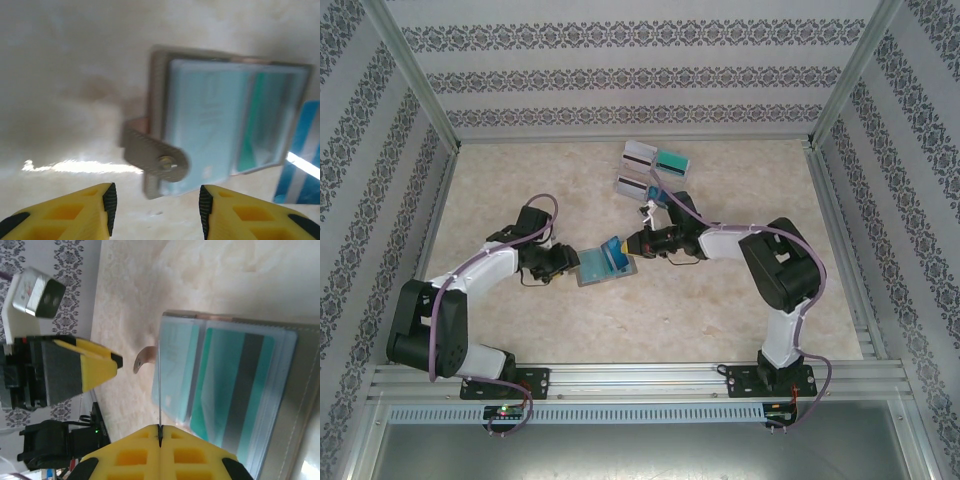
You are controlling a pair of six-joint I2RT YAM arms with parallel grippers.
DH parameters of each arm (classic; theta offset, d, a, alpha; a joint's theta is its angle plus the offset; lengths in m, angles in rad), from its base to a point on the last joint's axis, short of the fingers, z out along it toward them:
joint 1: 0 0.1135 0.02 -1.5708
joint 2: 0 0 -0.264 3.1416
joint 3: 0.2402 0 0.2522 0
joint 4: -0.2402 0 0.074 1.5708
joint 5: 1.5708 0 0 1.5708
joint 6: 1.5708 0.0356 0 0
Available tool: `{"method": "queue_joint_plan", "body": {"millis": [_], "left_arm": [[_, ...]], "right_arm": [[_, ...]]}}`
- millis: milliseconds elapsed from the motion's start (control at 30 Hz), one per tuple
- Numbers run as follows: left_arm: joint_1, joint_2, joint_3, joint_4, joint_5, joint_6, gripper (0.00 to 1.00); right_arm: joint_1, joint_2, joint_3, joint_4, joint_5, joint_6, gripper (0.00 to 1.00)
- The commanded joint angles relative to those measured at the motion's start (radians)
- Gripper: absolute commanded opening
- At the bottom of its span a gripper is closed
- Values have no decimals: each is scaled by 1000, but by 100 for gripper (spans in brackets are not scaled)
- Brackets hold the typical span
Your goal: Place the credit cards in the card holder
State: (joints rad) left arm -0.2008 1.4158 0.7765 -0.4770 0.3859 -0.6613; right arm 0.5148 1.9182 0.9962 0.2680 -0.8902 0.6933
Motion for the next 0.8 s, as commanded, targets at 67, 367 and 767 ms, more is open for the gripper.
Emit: {"method": "queue_joint_plan", "body": {"millis": [67, 367, 767], "left_arm": [[5, 24, -27, 18, -30, -11, 49], [5, 87, -26, 83, 6, -21, 48], [5, 107, -30, 110, 23, -30, 47]], "right_arm": [[15, 50, 52, 24, 3, -39, 0], [39, 87, 75, 23, 19, -32, 0], [36, 115, 67, 43, 71, -13, 0]]}}
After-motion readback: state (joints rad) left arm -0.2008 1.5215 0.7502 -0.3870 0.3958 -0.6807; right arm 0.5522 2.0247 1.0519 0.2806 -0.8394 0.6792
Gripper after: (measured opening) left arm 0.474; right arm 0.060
